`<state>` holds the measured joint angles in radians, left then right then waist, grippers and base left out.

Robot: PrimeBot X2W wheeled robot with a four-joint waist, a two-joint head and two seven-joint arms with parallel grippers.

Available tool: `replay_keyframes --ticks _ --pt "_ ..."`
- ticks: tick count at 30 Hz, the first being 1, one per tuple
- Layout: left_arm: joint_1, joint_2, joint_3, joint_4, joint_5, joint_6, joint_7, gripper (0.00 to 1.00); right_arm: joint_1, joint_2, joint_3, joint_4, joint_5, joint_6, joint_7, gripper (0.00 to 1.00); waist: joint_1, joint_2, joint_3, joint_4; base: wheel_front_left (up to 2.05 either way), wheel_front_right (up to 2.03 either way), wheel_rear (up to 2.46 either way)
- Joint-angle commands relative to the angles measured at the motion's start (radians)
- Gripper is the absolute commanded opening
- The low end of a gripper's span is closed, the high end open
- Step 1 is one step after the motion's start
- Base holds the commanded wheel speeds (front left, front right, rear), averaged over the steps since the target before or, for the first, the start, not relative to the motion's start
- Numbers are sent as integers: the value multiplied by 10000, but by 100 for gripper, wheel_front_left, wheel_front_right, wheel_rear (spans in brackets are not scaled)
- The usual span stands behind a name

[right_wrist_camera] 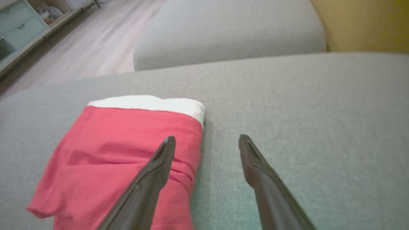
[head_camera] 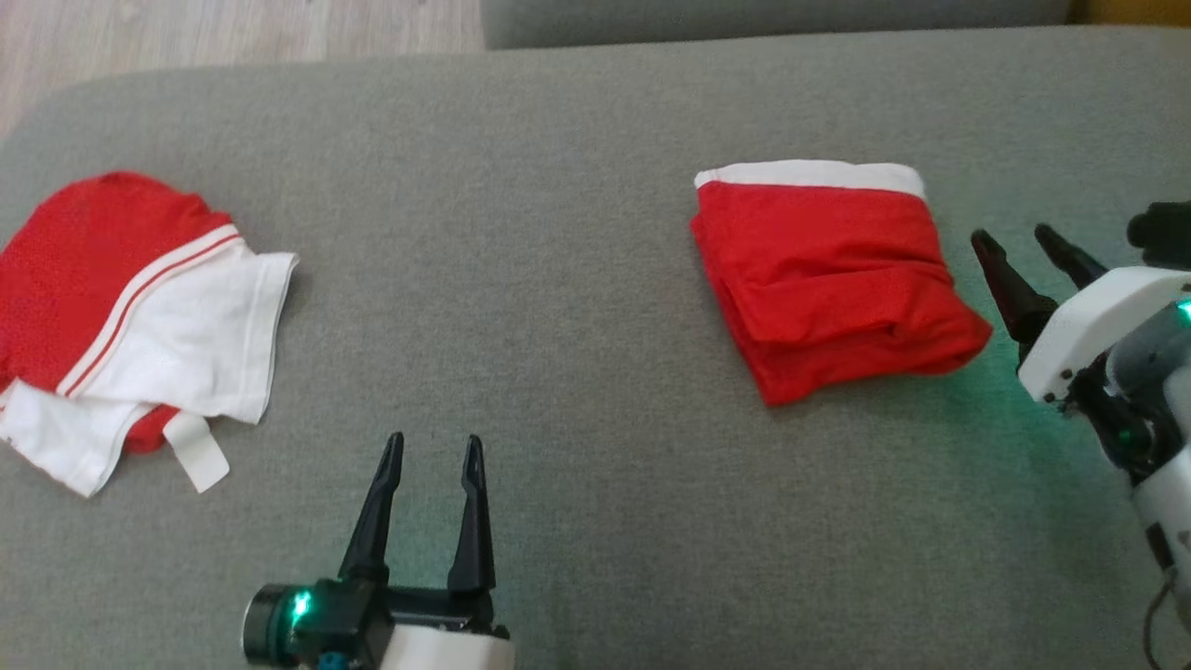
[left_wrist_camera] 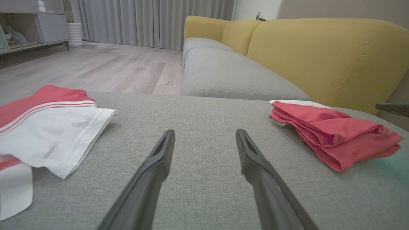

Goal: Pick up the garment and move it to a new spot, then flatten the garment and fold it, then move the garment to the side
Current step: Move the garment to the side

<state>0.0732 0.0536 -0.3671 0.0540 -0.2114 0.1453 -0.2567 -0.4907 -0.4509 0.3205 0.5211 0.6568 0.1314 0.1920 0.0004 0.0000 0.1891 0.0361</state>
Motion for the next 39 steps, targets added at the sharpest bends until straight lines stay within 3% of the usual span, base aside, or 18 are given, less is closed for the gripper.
replay_keyframes --ticks 1,7,9,12,21,28,34,39 --pt "-385 -34 176 -253 -36 89 -51 100 -249 -261 219 -21 344 -7 242 100 -4 0 220 142 0 0 0" --pt "-754 -34 -27 -215 -128 208 -51 100 -638 -328 857 672 1890 -7 980 96 -4 0 569 244 0 0 0" --pt "-852 -34 -68 -213 -138 238 -51 100 -712 -340 1090 719 2376 -7 1118 64 -4 0 677 253 0 0 0" --pt "-996 -34 -91 -218 -143 271 -51 100 -840 -423 1481 627 2946 -7 1213 0 -4 0 855 221 0 0 0" --pt "-1391 -34 -93 -250 -129 305 -51 100 -1459 -1341 2376 556 3252 -7 446 0 -4 0 1430 -233 0 0 0" --pt "-1957 -34 -114 -324 71 222 -51 100 -1934 -3284 2747 516 2937 -7 105 0 -4 0 2450 -952 0 0 0" --pt "-2826 -34 -239 -310 311 51 -51 100 -1937 -5002 2301 958 2765 -7 -414 0 -4 0 3598 -1311 0 0 0" --pt "-3568 -34 -432 -240 426 -96 -51 100 -2077 -6016 1793 1822 2186 -7 -1427 0 -4 0 4422 -1431 0 0 0"
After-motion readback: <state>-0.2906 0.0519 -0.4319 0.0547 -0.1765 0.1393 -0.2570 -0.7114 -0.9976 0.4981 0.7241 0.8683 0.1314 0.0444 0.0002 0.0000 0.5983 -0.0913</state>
